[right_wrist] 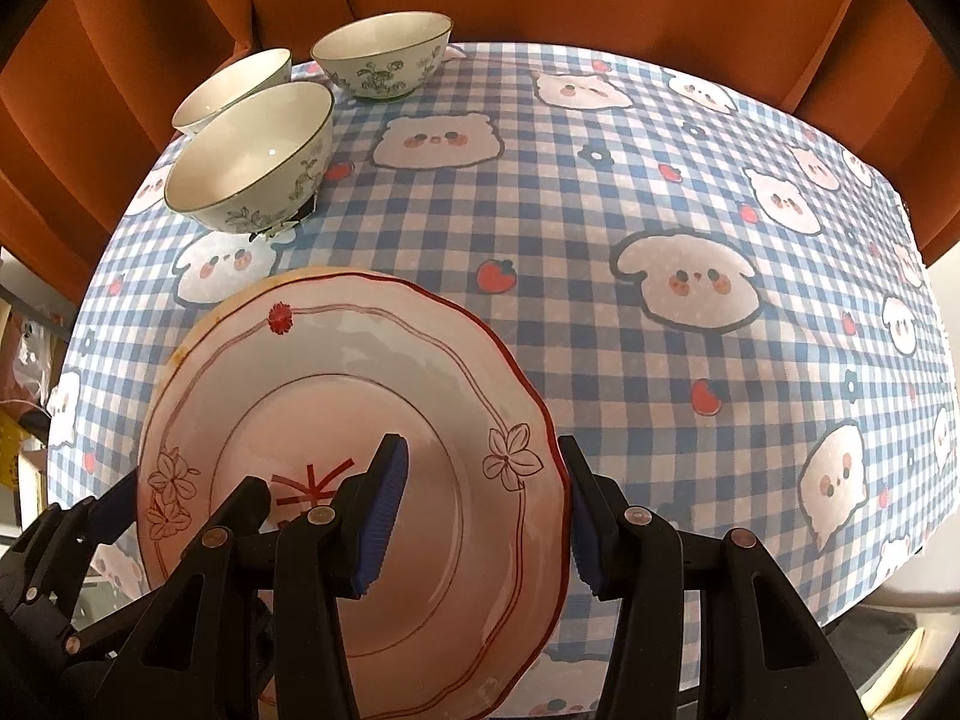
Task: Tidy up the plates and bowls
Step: 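Lower the red-rimmed plate onto the stack and open both grippers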
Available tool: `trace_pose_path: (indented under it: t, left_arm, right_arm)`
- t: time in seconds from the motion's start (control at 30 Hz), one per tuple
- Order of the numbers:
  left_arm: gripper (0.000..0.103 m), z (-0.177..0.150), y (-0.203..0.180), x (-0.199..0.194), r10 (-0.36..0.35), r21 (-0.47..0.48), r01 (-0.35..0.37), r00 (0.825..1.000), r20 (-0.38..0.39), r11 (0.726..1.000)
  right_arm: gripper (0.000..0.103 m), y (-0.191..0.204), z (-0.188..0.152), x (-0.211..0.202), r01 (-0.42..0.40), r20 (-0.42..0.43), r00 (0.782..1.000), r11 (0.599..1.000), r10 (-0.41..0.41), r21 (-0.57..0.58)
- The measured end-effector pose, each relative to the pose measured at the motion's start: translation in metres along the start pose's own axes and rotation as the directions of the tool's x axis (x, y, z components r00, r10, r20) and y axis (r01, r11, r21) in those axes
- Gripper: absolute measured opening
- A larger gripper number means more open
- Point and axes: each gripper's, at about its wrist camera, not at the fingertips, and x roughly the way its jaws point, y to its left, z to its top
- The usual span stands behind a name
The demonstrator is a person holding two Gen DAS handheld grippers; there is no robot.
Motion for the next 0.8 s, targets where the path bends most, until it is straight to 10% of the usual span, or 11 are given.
trace_pose_path:
  t: [0.73,0.8]
  left_arm:
    - [0.063,-0.001,-0.008,0.004,0.060,0.021,-0.061,0.998,0.031,0.998]
    - [0.063,-0.001,-0.009,0.005,0.070,0.023,-0.071,0.997,0.032,0.997]
  right_arm:
    - [0.053,-0.016,-0.002,0.000,-0.043,0.011,0.999,0.999,0.042,0.031]
    - [0.036,-0.017,-0.002,-0.004,-0.051,0.018,0.999,0.999,0.051,0.017]
